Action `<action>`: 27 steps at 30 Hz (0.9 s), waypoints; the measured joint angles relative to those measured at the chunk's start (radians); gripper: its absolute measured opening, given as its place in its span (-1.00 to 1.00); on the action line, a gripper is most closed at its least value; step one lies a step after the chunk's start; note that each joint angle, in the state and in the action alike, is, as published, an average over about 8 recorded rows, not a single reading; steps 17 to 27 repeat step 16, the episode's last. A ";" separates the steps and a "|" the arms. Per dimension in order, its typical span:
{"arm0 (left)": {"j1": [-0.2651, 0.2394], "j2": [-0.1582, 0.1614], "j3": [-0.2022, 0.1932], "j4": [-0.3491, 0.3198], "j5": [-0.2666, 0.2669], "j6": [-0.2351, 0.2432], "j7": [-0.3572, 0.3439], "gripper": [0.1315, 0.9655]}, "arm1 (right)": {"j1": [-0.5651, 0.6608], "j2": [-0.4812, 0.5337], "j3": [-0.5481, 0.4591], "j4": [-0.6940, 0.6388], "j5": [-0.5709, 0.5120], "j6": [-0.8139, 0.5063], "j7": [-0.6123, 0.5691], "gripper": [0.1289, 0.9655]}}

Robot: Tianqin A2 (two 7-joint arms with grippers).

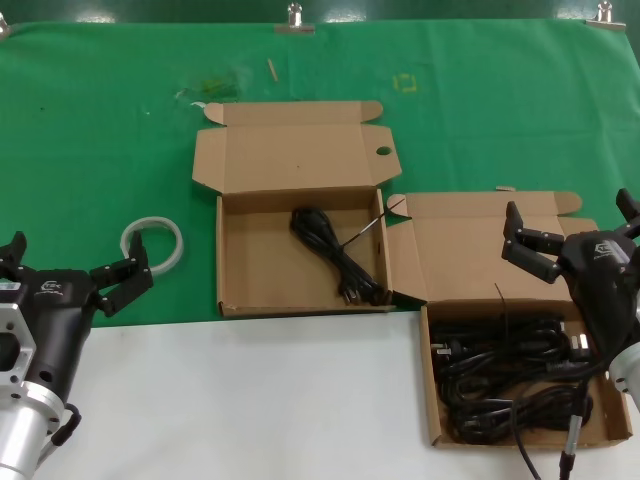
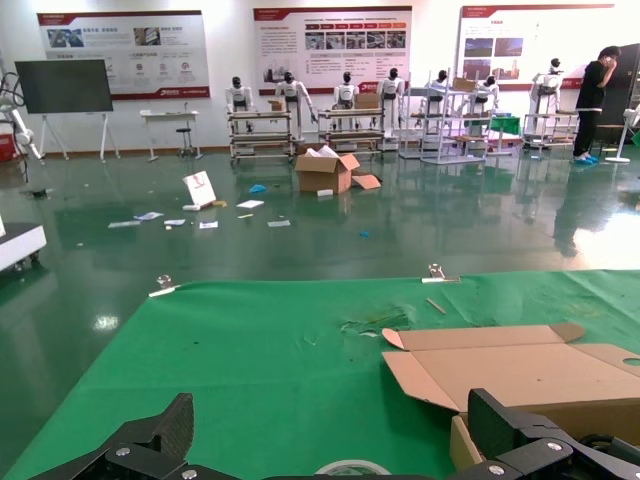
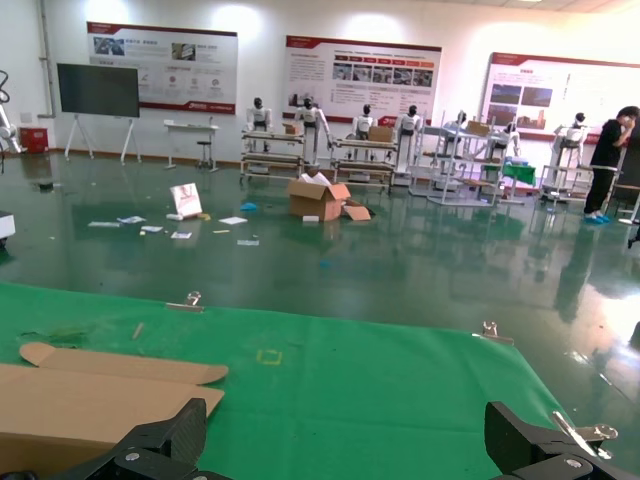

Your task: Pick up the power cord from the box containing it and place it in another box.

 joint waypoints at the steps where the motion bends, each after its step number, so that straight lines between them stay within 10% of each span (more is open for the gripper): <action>1: 0.000 0.000 0.000 0.000 0.000 0.000 0.000 1.00 | 0.000 0.000 0.000 0.000 0.000 0.000 0.000 1.00; 27: 0.000 0.000 0.000 0.000 0.000 0.000 0.000 1.00 | 0.000 0.000 0.000 0.000 0.000 0.000 0.000 1.00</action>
